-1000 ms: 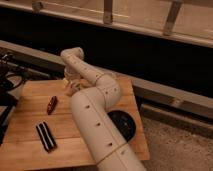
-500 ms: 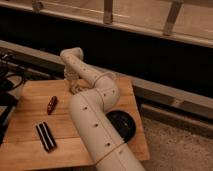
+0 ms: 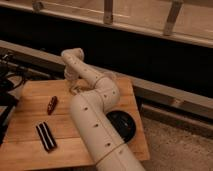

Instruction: Stand the bottle upright

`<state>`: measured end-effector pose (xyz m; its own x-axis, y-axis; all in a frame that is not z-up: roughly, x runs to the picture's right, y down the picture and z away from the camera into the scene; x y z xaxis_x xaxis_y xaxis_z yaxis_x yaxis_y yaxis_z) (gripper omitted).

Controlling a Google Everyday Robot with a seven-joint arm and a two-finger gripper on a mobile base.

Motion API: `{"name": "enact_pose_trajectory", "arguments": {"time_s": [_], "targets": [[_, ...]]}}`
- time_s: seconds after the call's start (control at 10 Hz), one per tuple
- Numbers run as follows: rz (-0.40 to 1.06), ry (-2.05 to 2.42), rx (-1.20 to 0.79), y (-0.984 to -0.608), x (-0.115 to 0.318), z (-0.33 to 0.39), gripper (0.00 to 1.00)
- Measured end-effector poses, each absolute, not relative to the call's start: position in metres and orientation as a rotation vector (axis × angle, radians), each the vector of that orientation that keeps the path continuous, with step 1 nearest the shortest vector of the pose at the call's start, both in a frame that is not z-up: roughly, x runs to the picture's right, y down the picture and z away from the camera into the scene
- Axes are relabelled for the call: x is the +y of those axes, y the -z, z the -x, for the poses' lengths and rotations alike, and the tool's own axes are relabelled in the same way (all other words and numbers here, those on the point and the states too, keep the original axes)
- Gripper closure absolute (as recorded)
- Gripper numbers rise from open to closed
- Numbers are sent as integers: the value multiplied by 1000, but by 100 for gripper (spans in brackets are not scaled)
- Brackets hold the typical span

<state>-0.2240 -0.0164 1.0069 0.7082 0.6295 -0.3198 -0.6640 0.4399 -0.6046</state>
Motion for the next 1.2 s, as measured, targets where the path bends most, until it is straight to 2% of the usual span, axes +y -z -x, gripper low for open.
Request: {"name": "enact_pose_trajectory", "arguments": {"time_s": [0.2, 0.8, 1.2], "targets": [[751, -815, 9, -1000, -26, 223, 100], [601, -811, -177, -927, -96, 251, 100], [526, -808, -229, -904, -111, 262, 100]]}}
